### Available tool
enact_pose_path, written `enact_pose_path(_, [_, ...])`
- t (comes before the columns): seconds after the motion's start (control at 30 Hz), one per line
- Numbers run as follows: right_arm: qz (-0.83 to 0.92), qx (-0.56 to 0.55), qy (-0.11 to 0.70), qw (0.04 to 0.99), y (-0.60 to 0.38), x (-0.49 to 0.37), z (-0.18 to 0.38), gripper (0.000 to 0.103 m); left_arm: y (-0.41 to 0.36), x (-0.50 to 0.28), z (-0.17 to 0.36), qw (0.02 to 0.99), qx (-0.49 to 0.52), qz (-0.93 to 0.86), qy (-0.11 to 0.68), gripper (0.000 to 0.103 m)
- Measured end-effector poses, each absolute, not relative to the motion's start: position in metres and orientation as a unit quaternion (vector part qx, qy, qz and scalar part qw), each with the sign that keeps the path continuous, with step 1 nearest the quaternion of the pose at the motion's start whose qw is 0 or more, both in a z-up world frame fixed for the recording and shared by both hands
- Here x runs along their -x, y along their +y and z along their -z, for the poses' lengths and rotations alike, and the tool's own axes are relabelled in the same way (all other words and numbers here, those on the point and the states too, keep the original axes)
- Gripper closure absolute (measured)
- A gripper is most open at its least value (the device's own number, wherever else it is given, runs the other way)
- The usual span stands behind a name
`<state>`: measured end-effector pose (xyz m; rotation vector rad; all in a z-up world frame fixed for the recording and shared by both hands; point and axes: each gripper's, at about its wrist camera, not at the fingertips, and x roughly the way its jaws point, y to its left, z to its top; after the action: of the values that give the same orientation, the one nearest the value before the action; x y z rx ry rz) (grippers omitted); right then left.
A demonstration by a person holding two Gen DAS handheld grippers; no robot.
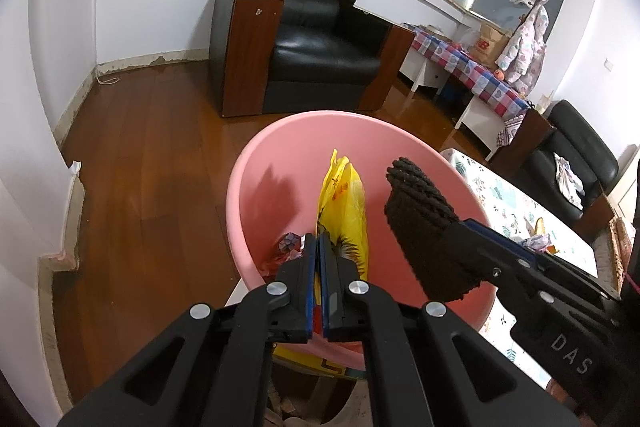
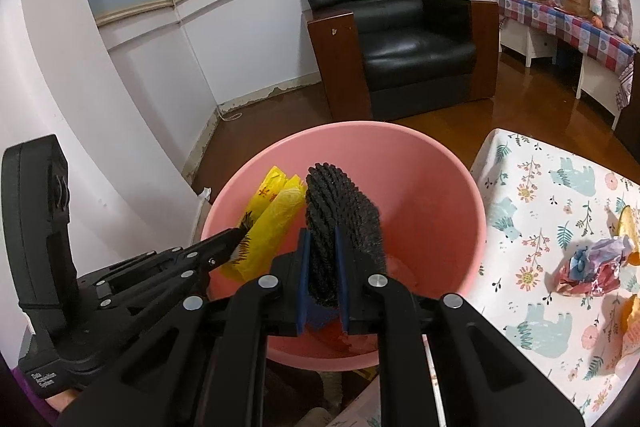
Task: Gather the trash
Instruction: 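Carry the black pad in the right tool while the left tool carries the yellow wrapper to the bucket, then open both tools over the pink bucket to drop the pad and wrapper, then move both open tools back over the remaining trash on the table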
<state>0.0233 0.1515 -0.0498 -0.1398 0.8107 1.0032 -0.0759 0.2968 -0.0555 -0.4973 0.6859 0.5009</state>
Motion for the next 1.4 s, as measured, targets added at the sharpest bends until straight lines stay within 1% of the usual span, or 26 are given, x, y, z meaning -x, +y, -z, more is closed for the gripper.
enact_pose_path(0.03, [-0.465,0.068,0.378,0.797,0.152,-0.023,0.05,0.09,0.295,0.076,0.055,0.881,0.24,-0.241,0.328,0.099])
enact_pose_path(0.07, [-0.463,0.069,0.38,0.798,0.152,-0.024,0.05,0.09,0.295,0.077,0.056,0.881,0.24,-0.242,0.327,0.095])
enact_pose_path(0.13, [-0.46,0.069,0.385,0.797,0.152,-0.026,0.052,0.088,0.294,0.078,0.055,0.881,0.24,-0.244,0.326,0.086])
enact_pose_path(0.17, [-0.459,0.067,0.388,0.797,0.152,-0.027,0.052,0.086,0.294,0.079,0.055,0.881,0.24,-0.245,0.325,0.078])
enact_pose_path(0.2, [-0.458,0.063,0.392,0.795,0.153,-0.028,0.053,0.083,0.294,0.08,0.055,0.881,0.241,-0.247,0.323,0.074])
enact_pose_path(0.27, [-0.457,0.056,0.397,0.794,0.151,-0.03,0.054,0.073,0.295,0.082,0.054,0.882,0.241,-0.248,0.32,0.072])
enact_pose_path(0.37, [-0.457,0.049,0.397,0.794,0.148,-0.031,0.053,0.067,0.294,0.083,0.053,0.882,0.242,-0.249,0.319,0.071])
enact_pose_path(0.87, [-0.437,0.041,0.383,0.813,0.115,-0.024,0.042,0.066,0.278,0.088,0.043,0.89,0.23,-0.235,0.316,0.07])
enact_pose_path(1.4, [-0.364,0.013,0.389,0.847,0.028,-0.037,0.039,0.066,0.235,0.068,0.035,0.902,0.201,-0.195,0.327,0.069])
